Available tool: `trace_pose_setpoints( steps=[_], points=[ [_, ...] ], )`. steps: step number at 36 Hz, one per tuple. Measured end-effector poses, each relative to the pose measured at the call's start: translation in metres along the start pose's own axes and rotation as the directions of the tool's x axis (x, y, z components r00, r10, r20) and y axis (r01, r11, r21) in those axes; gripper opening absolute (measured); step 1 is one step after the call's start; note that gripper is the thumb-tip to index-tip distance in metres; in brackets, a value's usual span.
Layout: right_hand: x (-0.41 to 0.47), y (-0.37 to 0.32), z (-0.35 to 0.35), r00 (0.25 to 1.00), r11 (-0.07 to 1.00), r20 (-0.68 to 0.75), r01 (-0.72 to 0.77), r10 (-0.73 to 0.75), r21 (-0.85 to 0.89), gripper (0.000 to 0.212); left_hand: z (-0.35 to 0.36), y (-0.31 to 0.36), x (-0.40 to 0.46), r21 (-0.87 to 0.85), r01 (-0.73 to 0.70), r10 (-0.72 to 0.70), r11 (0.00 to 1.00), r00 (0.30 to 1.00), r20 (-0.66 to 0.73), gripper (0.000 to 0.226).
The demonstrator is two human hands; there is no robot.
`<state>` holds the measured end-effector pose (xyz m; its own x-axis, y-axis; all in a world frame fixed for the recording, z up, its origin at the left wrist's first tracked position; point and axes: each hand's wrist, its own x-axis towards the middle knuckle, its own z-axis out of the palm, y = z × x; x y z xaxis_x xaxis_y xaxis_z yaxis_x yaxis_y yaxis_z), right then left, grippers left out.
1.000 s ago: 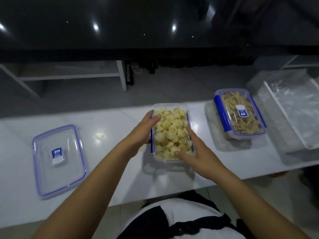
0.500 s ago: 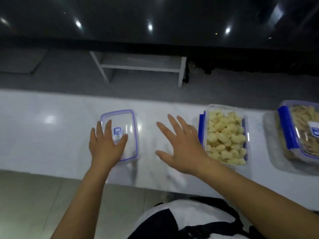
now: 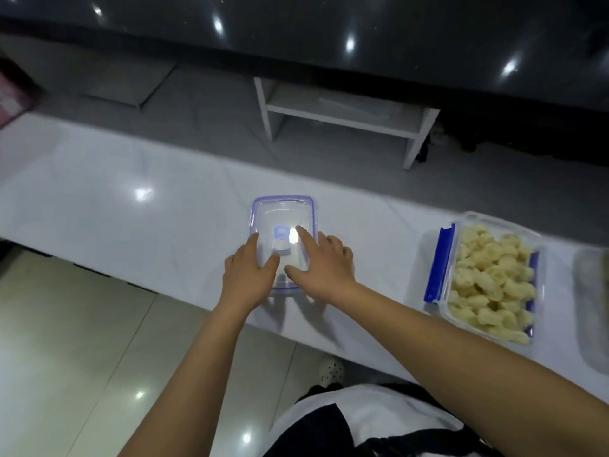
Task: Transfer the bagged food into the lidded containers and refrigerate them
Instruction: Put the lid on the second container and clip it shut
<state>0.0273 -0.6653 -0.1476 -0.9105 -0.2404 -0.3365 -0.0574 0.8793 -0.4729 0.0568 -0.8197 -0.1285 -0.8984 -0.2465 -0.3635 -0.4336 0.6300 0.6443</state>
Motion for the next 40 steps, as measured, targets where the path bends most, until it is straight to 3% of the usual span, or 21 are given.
trace_pose_setpoints(
  steps=[3,6,9,14,19,25,32,37,40],
  points=[
    [-0.004,0.004,-0.006,0.997,0.964,-0.034,-0.064,0.075,0.26,0.08,0.007,0.004,-0.004,-0.108,0.053,-0.051,0.993,0.998,0.022,0.062],
    [-0.012,0.01,-0.02,0.987,0.843,-0.035,-0.116,0.158,0.525,0.079,0.016,0.011,-0.011,-0.257,0.067,-0.055,0.964,0.997,0.056,0.06],
    [-0.025,0.015,-0.041,0.979,0.77,-0.07,-0.106,0.192,0.63,0.075,0.026,0.026,-0.019,-0.371,0.046,-0.017,0.927,0.997,0.08,0.056],
    [-0.063,0.037,-0.089,0.94,0.768,-0.239,-0.038,0.245,0.639,0.068,0.046,0.068,-0.034,-0.526,-0.011,0.109,0.85,0.982,0.156,0.04],
    [-0.122,0.091,-0.125,0.797,0.802,-0.441,-0.089,0.413,0.591,0.068,0.08,0.123,-0.055,-0.573,-0.087,0.311,0.815,0.9,0.306,0.028],
    [-0.17,0.148,-0.125,0.688,0.744,-0.4,-0.31,0.605,0.592,0.076,0.132,0.163,-0.084,-0.503,-0.097,0.383,0.859,0.774,0.504,0.032],
    [-0.167,0.178,-0.115,0.719,0.689,-0.275,-0.375,0.639,0.62,0.081,0.153,0.178,-0.083,-0.429,-0.088,0.312,0.899,0.817,0.486,0.029],
    [-0.163,0.188,-0.112,0.784,0.735,-0.247,-0.351,0.569,0.58,0.08,0.161,0.181,-0.07,-0.387,-0.006,0.199,0.922,0.865,0.46,0.047],
    [-0.165,0.197,-0.112,0.819,0.79,-0.239,-0.359,0.522,0.497,0.077,0.166,0.186,-0.061,-0.358,0.113,0.077,0.927,0.877,0.475,0.054]
  ],
)
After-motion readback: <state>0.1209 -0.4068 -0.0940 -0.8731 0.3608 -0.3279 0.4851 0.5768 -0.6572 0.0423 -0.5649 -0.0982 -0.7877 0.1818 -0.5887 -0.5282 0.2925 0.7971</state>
